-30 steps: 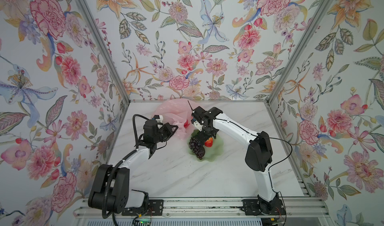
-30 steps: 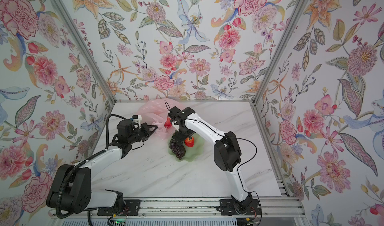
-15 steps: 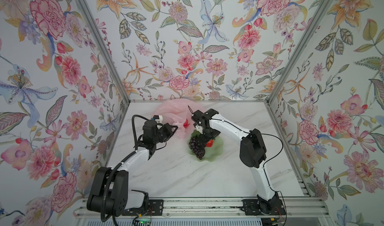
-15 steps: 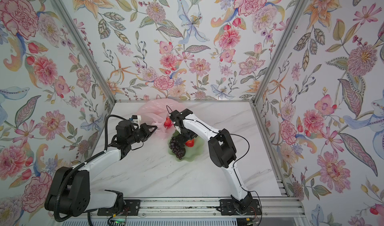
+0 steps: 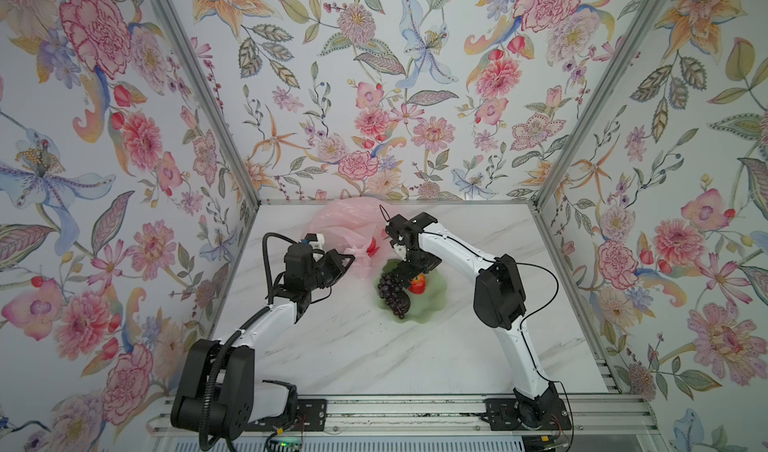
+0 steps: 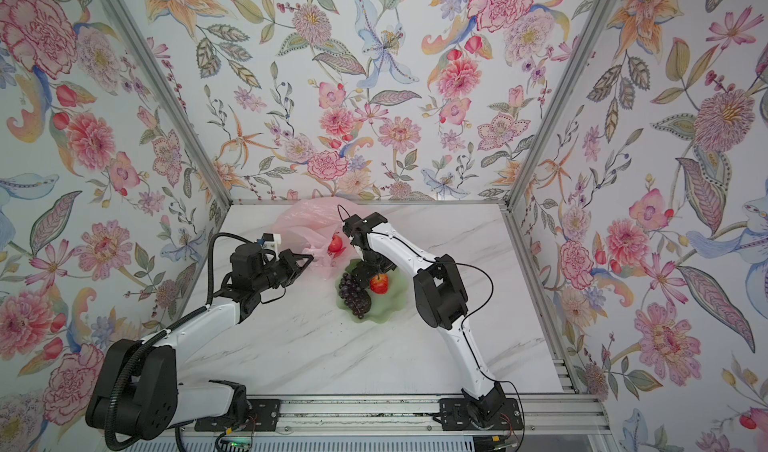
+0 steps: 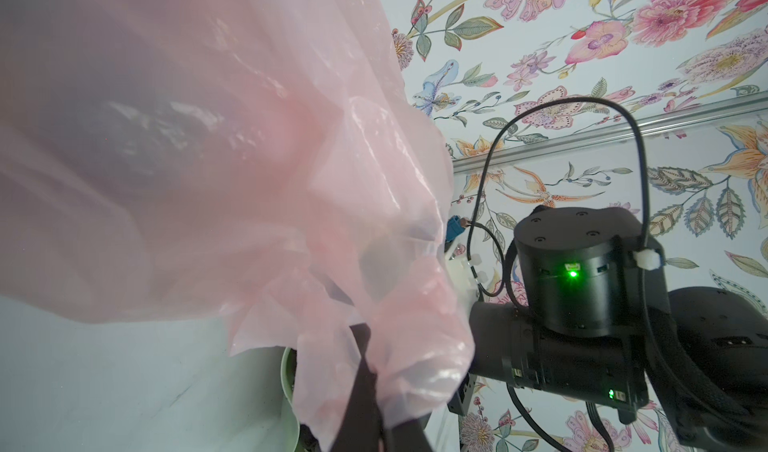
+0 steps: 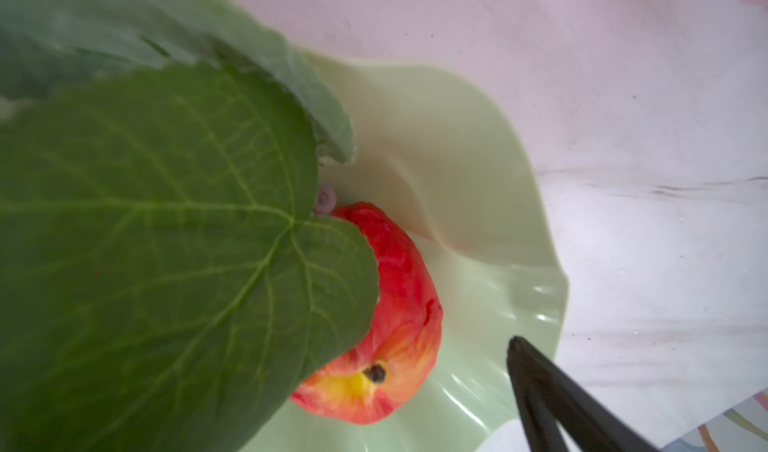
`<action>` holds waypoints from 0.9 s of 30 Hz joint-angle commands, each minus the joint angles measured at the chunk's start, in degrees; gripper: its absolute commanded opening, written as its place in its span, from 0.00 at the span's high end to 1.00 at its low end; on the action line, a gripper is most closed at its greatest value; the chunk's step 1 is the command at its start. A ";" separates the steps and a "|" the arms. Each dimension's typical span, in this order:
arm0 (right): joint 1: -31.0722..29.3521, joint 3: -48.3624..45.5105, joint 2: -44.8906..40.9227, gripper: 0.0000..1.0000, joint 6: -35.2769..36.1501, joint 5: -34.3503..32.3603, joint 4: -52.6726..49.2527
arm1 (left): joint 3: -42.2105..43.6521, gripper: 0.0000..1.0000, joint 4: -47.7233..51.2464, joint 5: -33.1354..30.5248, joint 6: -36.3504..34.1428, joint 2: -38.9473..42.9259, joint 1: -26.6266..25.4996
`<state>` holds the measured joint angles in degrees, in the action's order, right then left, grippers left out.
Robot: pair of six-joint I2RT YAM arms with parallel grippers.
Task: Place the fruits into the plastic bag
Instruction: 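Lower the right gripper into the dish and grasp the red apple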
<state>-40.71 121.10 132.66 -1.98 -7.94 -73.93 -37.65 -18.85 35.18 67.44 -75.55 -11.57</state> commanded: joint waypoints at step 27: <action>2.37 0.86 2.70 0.42 -3.65 7.59 -1.57 | 0.91 1.00 2.56 0.82 -2.40 2.79 2.17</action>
<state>-38.52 121.19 135.06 -5.23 -0.82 -74.15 -37.63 -16.51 35.42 66.37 -73.80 -10.00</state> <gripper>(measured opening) 0.621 0.044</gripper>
